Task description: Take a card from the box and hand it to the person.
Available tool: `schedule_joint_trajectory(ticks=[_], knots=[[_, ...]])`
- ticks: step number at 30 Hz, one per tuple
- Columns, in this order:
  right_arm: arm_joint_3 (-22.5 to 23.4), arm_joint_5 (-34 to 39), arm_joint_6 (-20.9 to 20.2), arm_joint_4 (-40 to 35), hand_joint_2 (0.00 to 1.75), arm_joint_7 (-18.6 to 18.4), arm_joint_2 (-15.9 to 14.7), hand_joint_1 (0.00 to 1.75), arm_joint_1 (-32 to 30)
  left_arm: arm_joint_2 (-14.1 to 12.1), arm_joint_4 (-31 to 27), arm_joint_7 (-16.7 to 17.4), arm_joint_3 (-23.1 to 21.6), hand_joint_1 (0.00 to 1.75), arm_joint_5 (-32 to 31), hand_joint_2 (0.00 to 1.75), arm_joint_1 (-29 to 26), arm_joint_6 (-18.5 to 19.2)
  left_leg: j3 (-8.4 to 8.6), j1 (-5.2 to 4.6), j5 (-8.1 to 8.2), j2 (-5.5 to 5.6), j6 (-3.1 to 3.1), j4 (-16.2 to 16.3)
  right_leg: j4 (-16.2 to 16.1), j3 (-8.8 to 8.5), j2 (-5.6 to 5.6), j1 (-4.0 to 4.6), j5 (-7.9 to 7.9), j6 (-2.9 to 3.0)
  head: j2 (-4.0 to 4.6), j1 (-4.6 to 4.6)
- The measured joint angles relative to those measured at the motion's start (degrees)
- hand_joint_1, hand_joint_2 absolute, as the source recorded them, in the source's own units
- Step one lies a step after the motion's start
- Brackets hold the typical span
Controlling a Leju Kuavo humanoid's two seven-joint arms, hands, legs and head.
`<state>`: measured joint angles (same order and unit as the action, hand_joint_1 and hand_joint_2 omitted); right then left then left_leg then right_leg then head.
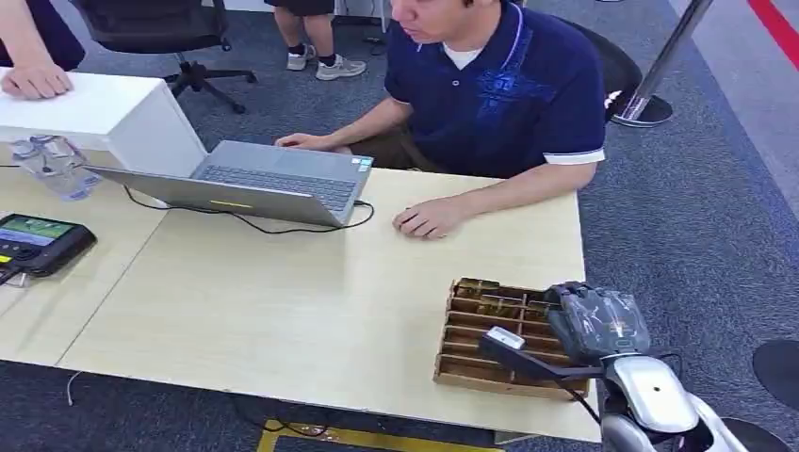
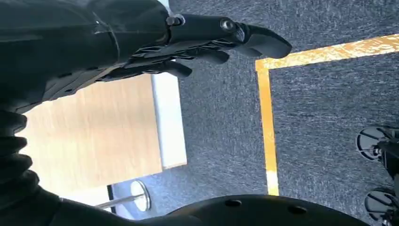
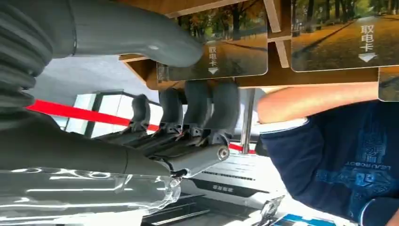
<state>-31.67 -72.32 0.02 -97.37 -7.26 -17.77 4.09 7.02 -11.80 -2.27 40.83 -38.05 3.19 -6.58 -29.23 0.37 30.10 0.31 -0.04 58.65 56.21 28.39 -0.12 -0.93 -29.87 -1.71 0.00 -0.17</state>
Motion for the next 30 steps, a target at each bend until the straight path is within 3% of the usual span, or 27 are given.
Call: schedule_joint_trajectory(ticks=[3,5,7,9,16,20,30], knots=[[0.0,0.07,0.0,0.11,1.75,0.04,0.0,0.98,0.0,0.0,0.0,0.0,0.0,0.0,0.0,1.75,0.0,0.0,0.0,0.0,0.0,0.0,0.0,0.0,0.0,0.0,0.0,0.0,0.0,0.0,0.0,0.0],[0.0,0.07,0.0,0.13,1.75,0.04,0.0,0.89,0.0,-0.02,0.0,0.0,0.0,0.0,0.0,1.75,0.0,0.09,0.0,0.0,0.0,0.0,0.0,0.0,0.0,0.0,0.0,0.0,0.0,0.0,0.0,0.02],[0.0,0.09,0.0,0.15,1.75,0.07,0.0,0.99,0.01,-0.02,0.0,-0.04,0.0,0.0,-0.02,1.75,0.0,0.11,0.0,0.0,0.0,0.0,0.0,0.0,0.0,0.0,0.0,0.0,0.0,0.0,0.0,0.0],[-0.02,0.09,0.0,0.17,1.75,0.07,0.0,0.98,0.01,-0.02,0.0,-0.04,0.0,0.0,-0.09,1.75,0.0,0.11,0.0,0.0,0.0,0.0,0.0,0.0,0.0,0.0,0.0,0.0,0.0,0.0,0.0,0.0],[0.0,0.13,0.0,0.44,1.75,0.07,0.0,1.27,0.01,-0.04,0.0,-0.02,0.0,0.0,-0.26,1.75,0.0,0.11,0.0,0.0,0.0,0.0,0.0,0.0,0.0,0.0,0.0,0.0,0.0,0.0,0.0,0.0],[0.0,0.33,0.0,0.44,1.75,0.07,0.0,1.57,0.02,-0.07,0.0,-0.04,0.0,0.0,-0.44,1.75,0.0,0.09,0.0,0.0,0.0,0.0,0.0,0.0,0.0,0.0,0.0,0.0,0.0,0.0,0.0,0.0],[0.0,0.52,-0.09,0.48,1.75,0.09,0.0,1.73,0.13,-0.07,0.0,-0.11,0.0,0.0,-0.57,1.75,0.0,0.09,0.01,0.0,0.0,0.0,0.0,0.0,0.0,-0.01,0.0,0.0,0.0,0.0,0.0,0.0]])
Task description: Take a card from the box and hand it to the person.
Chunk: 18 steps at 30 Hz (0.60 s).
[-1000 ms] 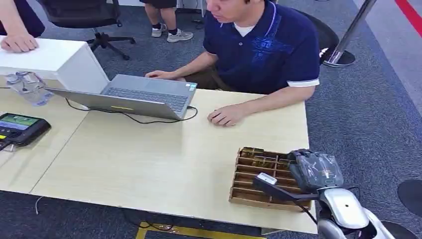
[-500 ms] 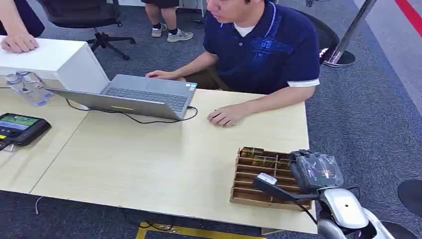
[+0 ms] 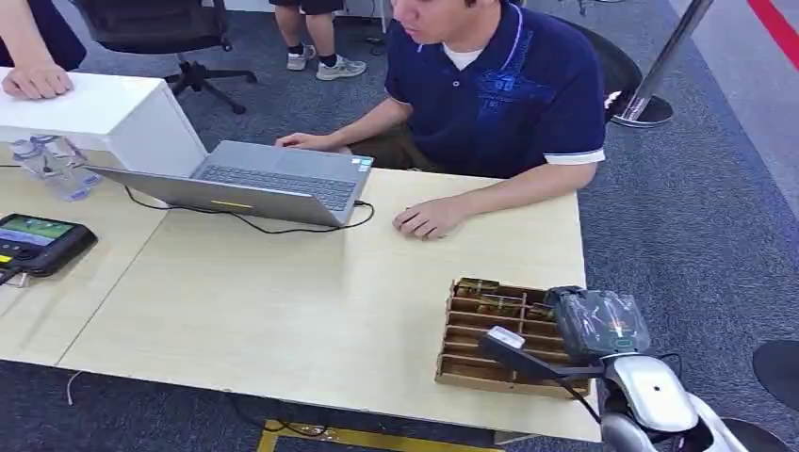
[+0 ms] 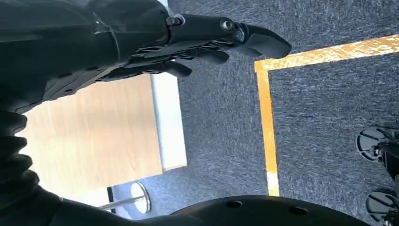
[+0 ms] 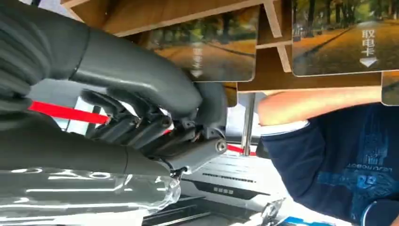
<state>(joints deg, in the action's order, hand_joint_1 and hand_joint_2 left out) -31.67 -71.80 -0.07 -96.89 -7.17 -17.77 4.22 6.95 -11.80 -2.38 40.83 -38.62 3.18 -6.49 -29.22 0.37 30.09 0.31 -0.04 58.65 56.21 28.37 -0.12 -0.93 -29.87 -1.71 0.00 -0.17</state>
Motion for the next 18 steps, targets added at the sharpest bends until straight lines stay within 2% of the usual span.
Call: schedule_joint_trajectory(ticks=[2,3,15,18], knots=[[0.0,0.02,0.0,0.02,1.75,0.04,0.0,1.73,0.14,0.0,0.0,-0.04,0.0,0.0,-0.04,1.75,0.0,0.0,0.0,0.0,0.0,0.0,0.0,0.0,0.0,0.0,0.0,0.0,0.0,0.0,0.0,0.0],[0.0,0.04,0.0,0.07,1.75,0.07,0.0,1.71,0.21,0.0,0.0,-0.11,0.0,0.0,-0.04,0.0,0.0,0.02,0.0,0.0,0.0,0.0,0.0,0.0,0.0,0.0,0.0,0.0,0.0,0.0,0.0,0.0],[0.0,0.13,-0.15,0.17,1.75,0.28,0.0,1.71,0.59,-0.09,0.0,-1.29,0.0,0.0,-0.31,0.0,0.0,1.03,0.0,0.0,0.0,0.0,0.0,0.0,0.0,0.0,0.0,0.0,0.0,0.0,0.0,0.0],[0.0,0.15,-0.24,0.26,1.75,0.42,0.02,1.62,0.74,-0.09,0.0,-1.25,0.0,0.0,-0.33,0.0,0.0,0.92,0.0,0.0,0.0,0.0,0.0,0.0,0.0,0.0,0.0,0.0,0.0,0.0,0.0,0.0]])
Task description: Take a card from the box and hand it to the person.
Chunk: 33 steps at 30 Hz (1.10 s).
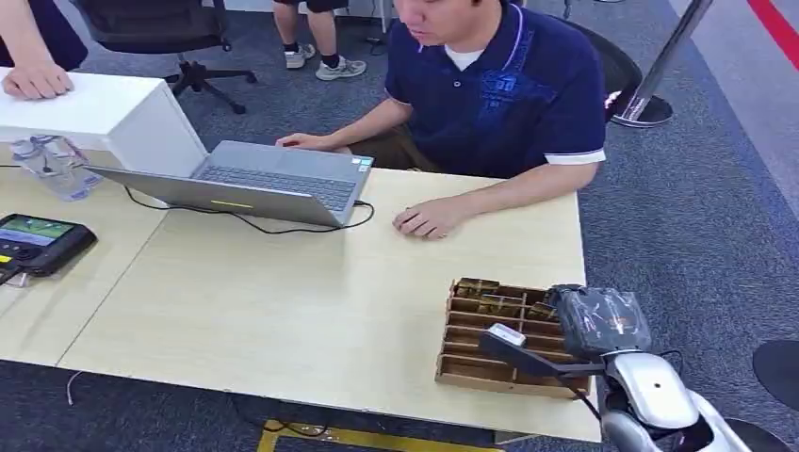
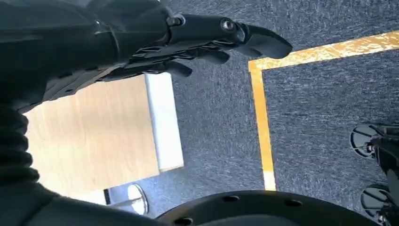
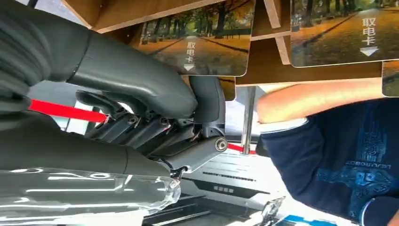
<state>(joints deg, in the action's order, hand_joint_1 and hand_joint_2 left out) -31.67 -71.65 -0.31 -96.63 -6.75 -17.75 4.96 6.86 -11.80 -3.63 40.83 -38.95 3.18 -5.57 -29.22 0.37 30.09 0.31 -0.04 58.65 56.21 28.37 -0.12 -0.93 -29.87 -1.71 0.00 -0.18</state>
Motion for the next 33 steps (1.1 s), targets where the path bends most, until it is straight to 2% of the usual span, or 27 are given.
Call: schedule_joint_trajectory(ticks=[2,3,4,5,6,21,28,30,31,33], knots=[[0.0,0.09,-0.09,0.07,1.75,0.09,0.0,1.61,0.13,0.0,0.0,0.0,0.02,0.0,0.0,0.0,0.0,-0.06,0.0,0.0,0.0,0.0,0.0,0.0,0.0,0.0,0.0,0.0,0.0,0.0,0.0,0.0],[0.0,0.13,-0.13,0.11,1.75,0.09,0.02,1.38,0.21,0.0,0.0,0.02,0.02,0.0,-0.02,0.0,0.0,-0.06,0.0,0.0,0.0,0.0,0.0,0.0,0.0,0.0,0.0,0.0,0.0,0.0,0.0,0.0],[0.0,0.17,-0.15,0.17,1.75,0.11,0.02,0.86,0.27,0.0,0.0,0.0,0.02,0.0,-0.04,0.0,0.0,-0.09,0.0,0.0,0.0,0.0,0.0,0.0,0.0,0.0,0.0,0.0,0.0,0.0,0.0,0.0],[0.0,0.17,-0.17,0.17,1.75,0.11,0.02,0.59,0.31,-0.02,0.0,0.02,0.02,0.0,-0.04,0.0,0.0,-0.09,0.0,0.0,0.0,0.0,0.0,0.0,0.0,0.0,0.0,0.0,0.0,0.0,0.0,0.0],[0.0,0.18,-0.2,0.2,1.75,0.15,0.04,0.47,0.36,-0.02,0.0,0.0,0.02,0.0,-0.04,0.0,0.0,-0.06,0.0,0.0,0.0,0.0,0.0,0.0,0.0,0.0,0.0,0.0,0.0,0.0,0.0,0.0],[-0.15,0.85,-0.5,0.81,1.75,0.61,0.02,0.63,0.55,-0.07,0.0,-0.13,0.42,0.0,-0.22,0.0,-0.01,-0.07,0.01,0.0,0.0,0.0,0.0,0.0,0.0,0.0,0.0,0.0,0.0,0.0,0.0,0.0],[-0.28,1.01,-0.59,0.81,1.75,0.61,0.02,1.1,0.52,-0.09,0.0,-0.13,0.46,0.0,-0.31,0.0,-0.01,-0.09,0.0,0.0,0.0,0.0,0.0,0.0,0.0,0.0,0.0,0.0,0.0,0.0,0.0,0.0],[-0.39,1.01,-0.59,0.81,1.75,0.61,0.02,1.12,0.6,-0.11,0.0,-0.13,0.48,0.0,-0.35,0.0,-0.01,-0.09,0.01,0.0,0.0,0.0,0.0,0.0,0.0,0.0,0.0,0.0,0.0,0.0,0.0,0.02],[-0.48,1.03,-0.61,0.83,1.75,0.61,0.0,1.27,0.6,-0.13,0.0,-0.15,0.48,0.0,-0.42,0.0,-0.01,-0.09,-0.01,0.0,0.0,0.0,0.0,0.0,0.0,0.0,0.0,0.0,0.0,0.0,0.0,0.0],[-0.7,1.03,-0.63,0.96,1.75,0.61,0.0,1.4,0.61,-0.15,0.0,-0.15,0.5,0.0,-0.48,0.0,-0.01,-0.09,-0.01,0.0,0.0,0.0,0.0,0.0,0.0,0.01,0.0,0.0,0.0,0.0,0.0,0.0]])
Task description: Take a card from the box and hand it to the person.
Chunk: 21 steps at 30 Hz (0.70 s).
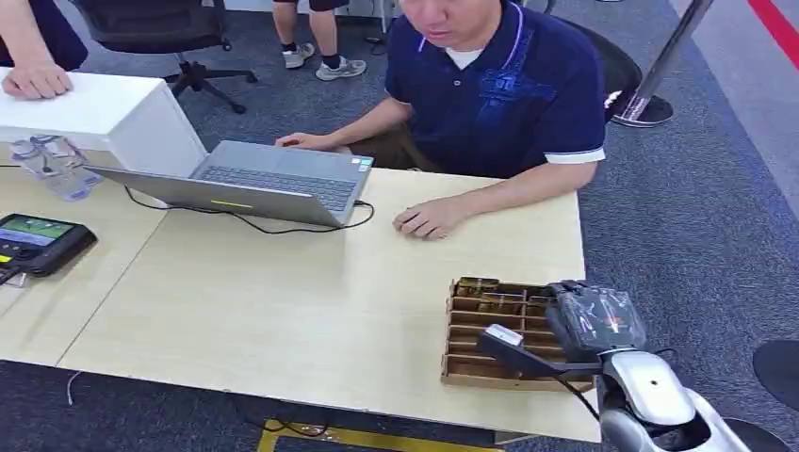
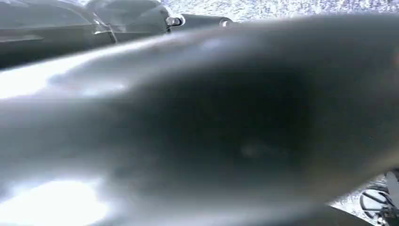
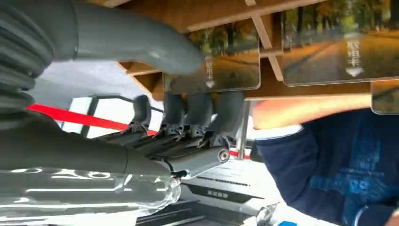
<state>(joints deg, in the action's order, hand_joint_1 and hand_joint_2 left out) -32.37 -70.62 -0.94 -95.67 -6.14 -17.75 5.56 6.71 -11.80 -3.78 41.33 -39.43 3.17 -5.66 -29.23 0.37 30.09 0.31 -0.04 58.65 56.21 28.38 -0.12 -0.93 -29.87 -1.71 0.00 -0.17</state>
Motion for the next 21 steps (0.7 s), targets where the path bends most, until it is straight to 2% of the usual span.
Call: schedule_joint_trajectory(ticks=[4,7,8,10,21], knots=[[-0.22,0.0,0.0,0.02,1.75,0.0,0.0,1.31,0.02,0.0,0.0,-0.28,0.02,0.0,-0.06,0.0,0.0,0.0,0.0,0.0,0.0,0.0,0.0,0.0,0.0,0.0,0.0,0.0,0.0,0.0,0.0,0.02],[-0.26,0.0,0.0,0.02,1.75,0.0,0.0,1.38,0.03,0.0,0.0,-0.33,0.06,0.0,-0.13,0.0,0.0,-0.02,0.0,0.0,0.0,0.0,0.0,0.0,0.0,0.0,0.0,0.0,0.0,0.0,0.0,0.0],[-0.26,0.0,0.0,0.04,1.75,0.0,0.0,1.33,0.04,0.0,0.0,-0.33,0.09,0.0,-0.15,0.0,0.0,-0.02,0.0,0.0,0.0,0.0,0.0,0.0,0.0,0.0,0.0,0.0,0.0,0.0,0.0,0.0],[-0.31,0.0,0.0,0.04,1.75,0.0,0.0,1.38,0.04,0.0,0.0,-0.33,0.11,0.0,-0.15,0.0,0.0,-0.02,0.0,0.0,0.0,0.0,0.0,0.0,0.0,0.0,0.0,0.0,0.0,0.0,0.0,0.0],[-0.53,0.0,0.0,0.09,1.75,0.0,0.0,1.38,0.16,-0.02,0.0,-0.5,0.48,0.0,-1.49,0.0,0.0,-0.17,0.01,0.0,0.0,0.0,0.0,0.0,0.0,-0.01,0.0,0.0,0.0,0.0,0.0,0.0]])
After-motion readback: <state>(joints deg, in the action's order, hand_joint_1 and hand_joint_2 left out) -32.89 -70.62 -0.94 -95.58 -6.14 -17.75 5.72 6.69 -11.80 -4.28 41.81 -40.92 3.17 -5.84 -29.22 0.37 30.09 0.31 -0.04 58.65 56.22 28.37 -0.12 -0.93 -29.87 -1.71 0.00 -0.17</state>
